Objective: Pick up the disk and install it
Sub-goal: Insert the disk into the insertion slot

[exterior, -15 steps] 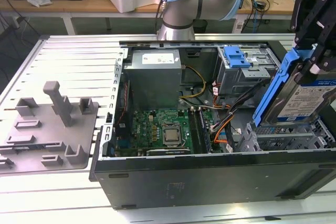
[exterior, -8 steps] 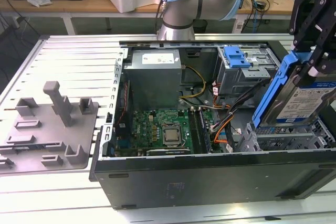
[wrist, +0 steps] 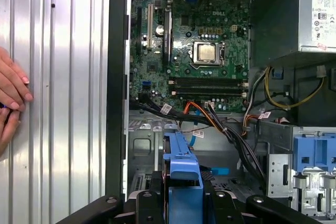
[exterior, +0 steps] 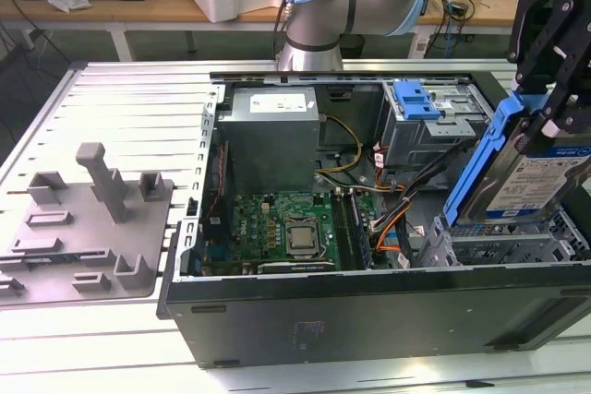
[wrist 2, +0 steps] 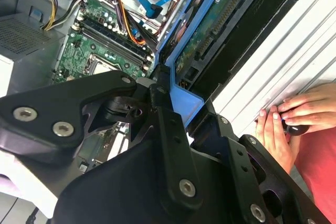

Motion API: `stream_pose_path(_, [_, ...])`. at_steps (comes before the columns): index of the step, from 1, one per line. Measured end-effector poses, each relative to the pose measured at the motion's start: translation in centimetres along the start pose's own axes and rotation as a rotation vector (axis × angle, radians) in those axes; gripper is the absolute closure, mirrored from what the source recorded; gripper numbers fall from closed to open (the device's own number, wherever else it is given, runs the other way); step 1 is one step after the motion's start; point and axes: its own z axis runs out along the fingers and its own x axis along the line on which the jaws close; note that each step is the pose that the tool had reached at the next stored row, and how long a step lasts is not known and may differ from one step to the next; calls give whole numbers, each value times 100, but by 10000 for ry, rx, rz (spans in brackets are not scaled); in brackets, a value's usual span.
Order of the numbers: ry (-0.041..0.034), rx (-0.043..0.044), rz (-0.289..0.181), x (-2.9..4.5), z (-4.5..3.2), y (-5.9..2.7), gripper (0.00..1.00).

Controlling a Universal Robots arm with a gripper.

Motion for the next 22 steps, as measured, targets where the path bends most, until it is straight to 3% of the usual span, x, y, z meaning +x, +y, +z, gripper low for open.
stream_pose_path(22, [0, 2, 42, 6, 43, -10, 63])
